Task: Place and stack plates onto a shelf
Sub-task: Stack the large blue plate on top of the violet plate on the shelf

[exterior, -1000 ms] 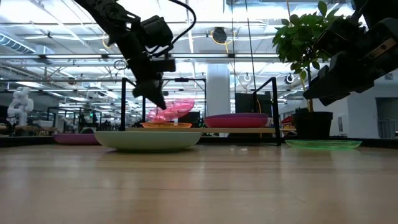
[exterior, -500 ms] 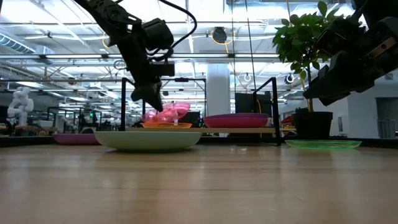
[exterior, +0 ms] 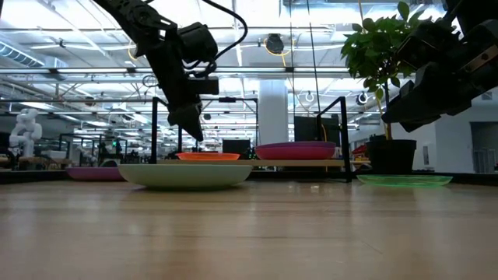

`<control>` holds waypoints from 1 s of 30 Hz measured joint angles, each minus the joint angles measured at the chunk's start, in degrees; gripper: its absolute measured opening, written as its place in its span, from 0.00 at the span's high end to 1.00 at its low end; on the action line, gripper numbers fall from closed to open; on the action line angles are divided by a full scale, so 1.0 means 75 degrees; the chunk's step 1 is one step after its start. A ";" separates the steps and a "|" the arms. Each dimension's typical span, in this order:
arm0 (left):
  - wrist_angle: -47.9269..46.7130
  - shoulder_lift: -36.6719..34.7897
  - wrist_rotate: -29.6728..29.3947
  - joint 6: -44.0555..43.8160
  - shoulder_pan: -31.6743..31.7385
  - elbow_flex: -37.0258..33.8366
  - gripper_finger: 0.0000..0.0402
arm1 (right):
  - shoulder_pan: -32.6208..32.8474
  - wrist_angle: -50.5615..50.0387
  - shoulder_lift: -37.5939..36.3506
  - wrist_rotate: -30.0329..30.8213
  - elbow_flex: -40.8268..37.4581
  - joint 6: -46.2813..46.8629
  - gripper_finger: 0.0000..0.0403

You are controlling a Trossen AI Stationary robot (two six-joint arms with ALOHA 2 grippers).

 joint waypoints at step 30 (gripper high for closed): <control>-0.0585 0.0000 0.0026 -0.3583 -0.4875 0.0003 0.80 | 0.0000 0.0000 0.0000 0.0006 0.0000 0.0338 1.00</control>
